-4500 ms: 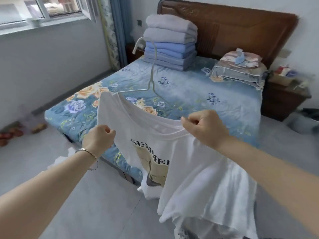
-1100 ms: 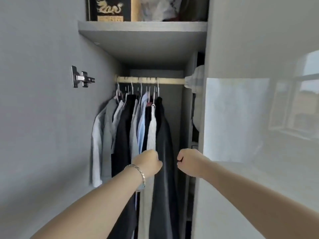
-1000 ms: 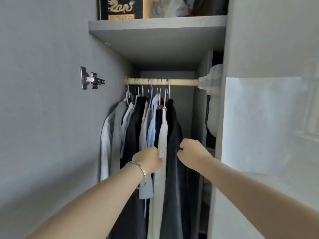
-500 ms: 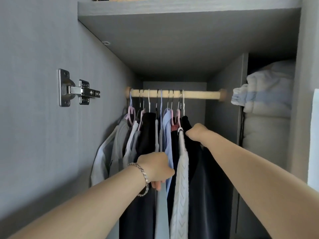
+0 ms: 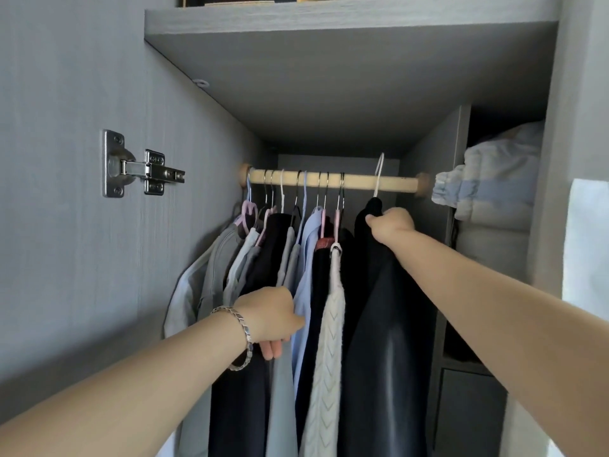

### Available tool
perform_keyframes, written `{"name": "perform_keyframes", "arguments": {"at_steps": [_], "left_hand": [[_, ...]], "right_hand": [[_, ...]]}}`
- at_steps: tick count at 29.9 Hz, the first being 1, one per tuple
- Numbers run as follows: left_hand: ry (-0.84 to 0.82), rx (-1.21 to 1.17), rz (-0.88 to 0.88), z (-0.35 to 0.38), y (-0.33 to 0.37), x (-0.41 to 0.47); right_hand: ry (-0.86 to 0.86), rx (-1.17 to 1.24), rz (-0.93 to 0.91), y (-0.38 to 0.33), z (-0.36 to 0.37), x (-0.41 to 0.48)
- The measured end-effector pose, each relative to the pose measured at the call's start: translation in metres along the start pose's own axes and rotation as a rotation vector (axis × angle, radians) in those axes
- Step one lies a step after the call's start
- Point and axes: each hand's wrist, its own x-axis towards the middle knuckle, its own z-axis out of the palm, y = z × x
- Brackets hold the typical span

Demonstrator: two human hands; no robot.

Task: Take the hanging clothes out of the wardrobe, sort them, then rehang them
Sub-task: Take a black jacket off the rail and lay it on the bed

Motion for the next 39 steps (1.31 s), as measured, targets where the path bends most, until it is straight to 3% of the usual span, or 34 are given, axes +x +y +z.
{"name": "perform_keyframes", "arguments": {"at_steps": [5, 8, 15, 20, 25, 32, 39], "left_hand": [[0.059, -0.094, -0.040, -0.001, 0.006, -0.008], [0.126, -0.130, -0.027, 0.005, 0.009, -0.013], [0.168, -0.215, 0.076, 0.024, 0.023, -0.037], [0.121, -0.210, 0.223, 0.069, 0.031, -0.062], [-0.045, -0.161, 0.307, 0.133, 0.050, -0.111], [-0.289, -0.061, 0.537, 0.218, 0.088, -0.211], [-0.511, -0.044, 0.808, 0.294, 0.136, -0.361]], "right_hand": [[-0.028, -0.121, -0.120, -0.003, -0.010, -0.049], [-0.156, -0.185, -0.060, 0.009, -0.025, -0.081], [-0.165, -0.184, 0.092, 0.047, -0.041, -0.168], [-0.154, -0.261, 0.167, 0.073, -0.061, -0.252], [-0.105, -0.255, 0.346, 0.113, -0.106, -0.355], [0.078, -0.343, 0.582, 0.156, -0.184, -0.513], [0.497, -0.242, 0.743, 0.177, -0.248, -0.681]]}}
